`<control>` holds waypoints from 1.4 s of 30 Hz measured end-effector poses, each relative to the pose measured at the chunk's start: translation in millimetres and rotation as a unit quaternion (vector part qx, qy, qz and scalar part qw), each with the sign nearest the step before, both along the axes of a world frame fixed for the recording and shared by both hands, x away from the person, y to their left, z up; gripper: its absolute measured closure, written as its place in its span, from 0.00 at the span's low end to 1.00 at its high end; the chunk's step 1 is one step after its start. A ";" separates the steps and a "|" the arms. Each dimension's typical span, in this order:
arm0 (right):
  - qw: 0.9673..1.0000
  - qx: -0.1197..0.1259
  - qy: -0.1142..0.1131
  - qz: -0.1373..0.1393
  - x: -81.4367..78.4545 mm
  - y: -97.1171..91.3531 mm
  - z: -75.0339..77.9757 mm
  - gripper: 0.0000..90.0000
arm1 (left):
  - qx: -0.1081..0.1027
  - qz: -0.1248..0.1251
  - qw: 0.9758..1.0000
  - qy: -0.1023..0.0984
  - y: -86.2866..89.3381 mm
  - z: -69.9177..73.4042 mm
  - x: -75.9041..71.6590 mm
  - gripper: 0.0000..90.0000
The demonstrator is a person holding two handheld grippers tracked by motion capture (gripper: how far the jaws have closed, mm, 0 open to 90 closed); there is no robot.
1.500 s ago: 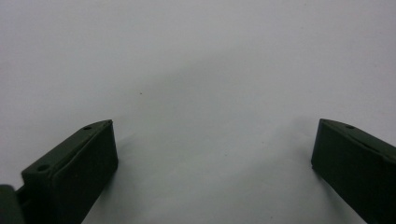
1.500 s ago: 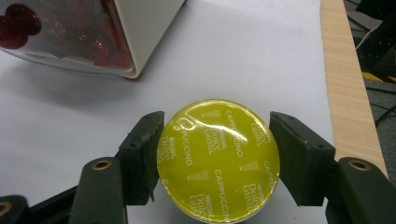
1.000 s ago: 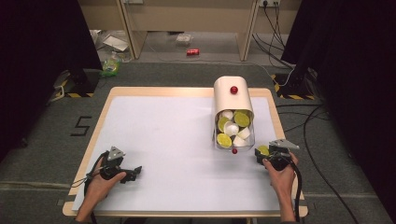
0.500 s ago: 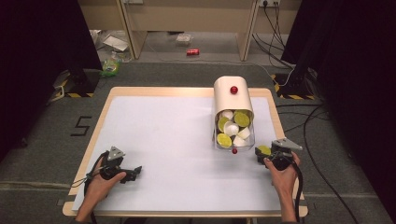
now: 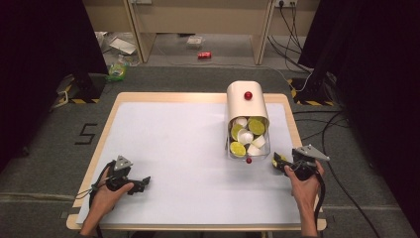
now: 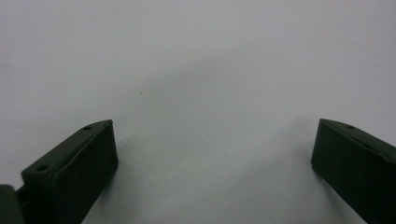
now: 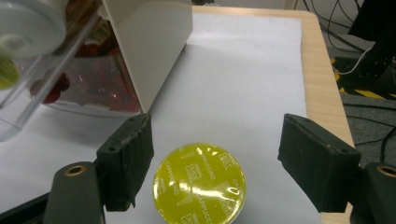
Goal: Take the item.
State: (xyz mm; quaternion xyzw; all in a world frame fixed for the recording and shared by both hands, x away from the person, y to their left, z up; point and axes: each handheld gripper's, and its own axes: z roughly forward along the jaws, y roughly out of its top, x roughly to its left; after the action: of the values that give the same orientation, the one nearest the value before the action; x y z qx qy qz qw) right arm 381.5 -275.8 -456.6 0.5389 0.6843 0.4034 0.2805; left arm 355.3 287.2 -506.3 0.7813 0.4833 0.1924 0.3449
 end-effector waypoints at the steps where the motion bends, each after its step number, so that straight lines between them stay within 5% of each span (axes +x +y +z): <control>1: 1.000 0.001 -0.002 0.000 -0.8 0.1 1.2 0.30 | 0.000 0.000 1.000 0.000 0.0 0.0 0.0 0.00; 42: 0.999 0.012 -0.048 0.022 -50.4 13.0 14.7 0.30 | -0.001 0.000 1.000 0.000 0.2 0.0 0.0 0.00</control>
State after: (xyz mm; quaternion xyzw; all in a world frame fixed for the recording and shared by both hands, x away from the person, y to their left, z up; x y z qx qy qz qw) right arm 331.1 -262.8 -441.9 0.5074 0.6769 0.4424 0.2977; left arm 355.3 287.4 -506.3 0.7812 0.4833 0.1921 0.3453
